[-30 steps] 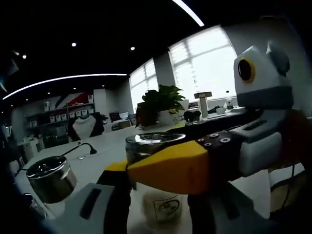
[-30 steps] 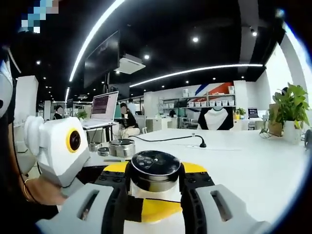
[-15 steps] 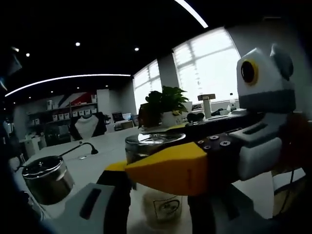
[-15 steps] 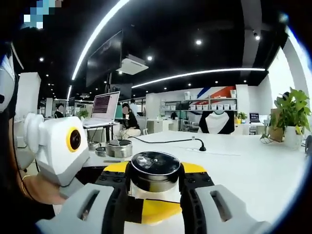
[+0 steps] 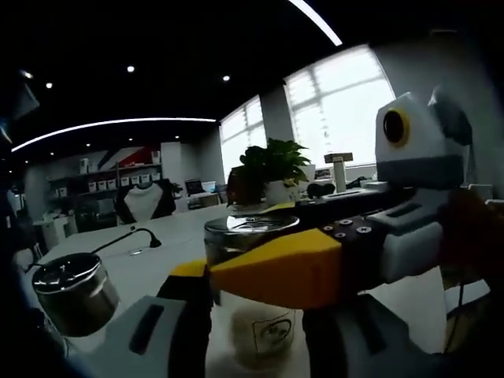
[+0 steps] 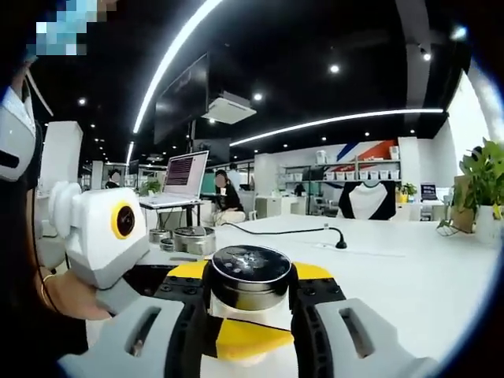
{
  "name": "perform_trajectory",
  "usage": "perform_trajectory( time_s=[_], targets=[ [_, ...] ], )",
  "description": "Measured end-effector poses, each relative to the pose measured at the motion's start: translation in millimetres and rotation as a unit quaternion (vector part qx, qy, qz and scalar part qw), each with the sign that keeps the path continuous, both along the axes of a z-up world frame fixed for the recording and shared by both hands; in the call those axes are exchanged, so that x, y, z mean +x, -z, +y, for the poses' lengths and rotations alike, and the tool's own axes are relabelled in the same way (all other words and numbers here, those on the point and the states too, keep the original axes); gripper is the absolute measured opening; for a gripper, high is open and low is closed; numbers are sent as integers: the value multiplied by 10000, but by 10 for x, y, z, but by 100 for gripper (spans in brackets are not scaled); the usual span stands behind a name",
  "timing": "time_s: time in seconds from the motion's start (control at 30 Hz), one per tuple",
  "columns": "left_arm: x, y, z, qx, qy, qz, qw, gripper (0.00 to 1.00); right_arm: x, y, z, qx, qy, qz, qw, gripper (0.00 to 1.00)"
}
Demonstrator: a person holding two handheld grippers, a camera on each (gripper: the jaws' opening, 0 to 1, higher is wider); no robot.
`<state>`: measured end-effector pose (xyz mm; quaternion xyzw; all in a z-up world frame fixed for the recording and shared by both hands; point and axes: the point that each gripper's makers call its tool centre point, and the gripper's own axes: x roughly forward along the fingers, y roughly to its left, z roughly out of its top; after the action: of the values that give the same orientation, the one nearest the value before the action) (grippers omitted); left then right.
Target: Rotate the seasoning bottle until the label or dispensing opening points toward the visible target arrow and the bottle remains upright within the marked orientation range
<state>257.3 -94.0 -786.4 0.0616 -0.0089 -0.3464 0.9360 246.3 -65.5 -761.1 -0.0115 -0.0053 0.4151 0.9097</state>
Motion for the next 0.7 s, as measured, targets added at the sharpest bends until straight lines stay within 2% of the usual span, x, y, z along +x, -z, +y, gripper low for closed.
perform_trajectory(
  time_s=[0.23, 0.7],
  targets=[
    [20, 30, 21, -34, -93, 27, 9999, 45, 11, 24, 24, -5, -115, 25, 9999, 37],
    [108, 37, 57, -220, -397, 109, 9989, 45, 63, 39, 95, -318, -343, -20, 9989, 37]
  ],
)
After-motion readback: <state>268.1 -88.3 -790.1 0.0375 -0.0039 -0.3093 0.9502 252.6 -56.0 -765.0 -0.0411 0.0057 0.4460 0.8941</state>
